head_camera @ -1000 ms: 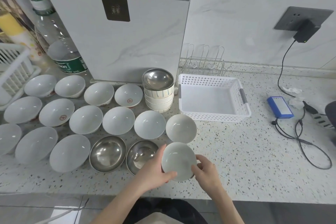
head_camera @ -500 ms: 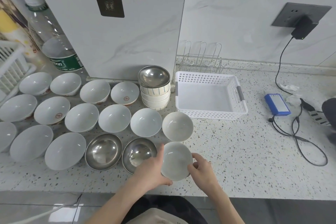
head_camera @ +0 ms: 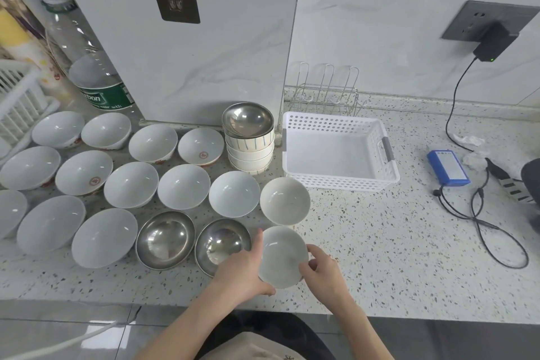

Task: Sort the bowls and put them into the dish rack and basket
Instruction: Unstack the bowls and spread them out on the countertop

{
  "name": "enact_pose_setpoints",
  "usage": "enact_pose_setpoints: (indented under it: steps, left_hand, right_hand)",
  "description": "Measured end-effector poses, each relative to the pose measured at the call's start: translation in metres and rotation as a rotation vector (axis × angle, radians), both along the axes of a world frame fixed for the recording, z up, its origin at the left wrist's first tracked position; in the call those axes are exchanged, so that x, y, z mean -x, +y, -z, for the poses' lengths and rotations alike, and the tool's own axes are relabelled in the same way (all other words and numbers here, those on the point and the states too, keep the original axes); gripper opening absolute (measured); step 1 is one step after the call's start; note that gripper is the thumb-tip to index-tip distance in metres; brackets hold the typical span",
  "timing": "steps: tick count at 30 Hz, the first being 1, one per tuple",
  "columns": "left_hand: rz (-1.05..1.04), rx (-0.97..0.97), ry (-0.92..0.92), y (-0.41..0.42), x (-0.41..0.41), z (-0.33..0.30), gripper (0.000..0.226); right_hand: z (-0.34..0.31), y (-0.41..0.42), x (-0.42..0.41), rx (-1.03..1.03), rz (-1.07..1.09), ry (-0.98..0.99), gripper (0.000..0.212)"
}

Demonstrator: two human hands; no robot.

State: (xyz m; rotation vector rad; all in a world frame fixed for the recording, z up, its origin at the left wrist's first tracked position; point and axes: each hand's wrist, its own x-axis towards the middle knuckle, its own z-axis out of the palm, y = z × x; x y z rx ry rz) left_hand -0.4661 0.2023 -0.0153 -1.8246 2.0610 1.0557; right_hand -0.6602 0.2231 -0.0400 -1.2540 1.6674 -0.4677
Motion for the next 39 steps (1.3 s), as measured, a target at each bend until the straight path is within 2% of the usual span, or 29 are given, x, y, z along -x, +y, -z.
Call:
enact_pose_setpoints:
  steps: [6,9,13,14,16,19,21,24,30,35,39]
  left_hand:
    - [-0.038,-0.058,0.05,-0.003,-0.004,-0.01,0.128]
    - [-0.123,-0.019,0.129,-0.012,-0.011,-0.02,0.111]
    - [-0.498,0.006,0.47,-0.048,-0.024,-0.035,0.05]
    - [-0.609,0.036,0.554,-0.061,-0.028,-0.038,0.041]
    - [-0.778,0.135,0.651,-0.09,-0.036,-0.045,0.036]
    - [-0.905,0.18,0.736,-0.135,-0.044,-0.055,0.047]
    - [-0.928,0.187,0.718,-0.165,-0.048,-0.061,0.054]
    - [-0.906,0.205,0.648,-0.202,-0.052,-0.067,0.054]
    - [-0.715,0.302,0.446,-0.234,-0.063,-0.069,0.039]
    - [-0.675,0.313,0.484,-0.238,-0.069,-0.067,0.018]
    - [-0.652,0.35,0.547,-0.24,-0.073,-0.072,0.016]
  right_hand:
    - [-0.005,-0.006,0.006,-0.038,-0.028,0.016,0.03]
    - [-0.013,-0.013,0.012,-0.033,0.001,0.091,0.037]
    - [-0.03,-0.035,0.023,0.045,0.087,0.169,0.036]
    - [-0.035,-0.042,0.025,0.067,0.1,0.163,0.036]
    - [-0.046,-0.057,0.027,0.109,0.119,0.137,0.032]
    - [-0.062,-0.079,0.025,0.158,0.13,0.109,0.028]
    - [-0.07,-0.092,0.019,0.174,0.126,0.094,0.025]
    - [-0.077,-0.108,0.007,0.19,0.144,0.072,0.019]
    - [-0.08,-0.121,-0.021,0.189,0.17,0.061,0.009]
    - [-0.076,-0.126,-0.036,0.174,0.193,0.076,0.009]
    - [-0.078,-0.134,-0.044,0.163,0.205,0.085,0.009]
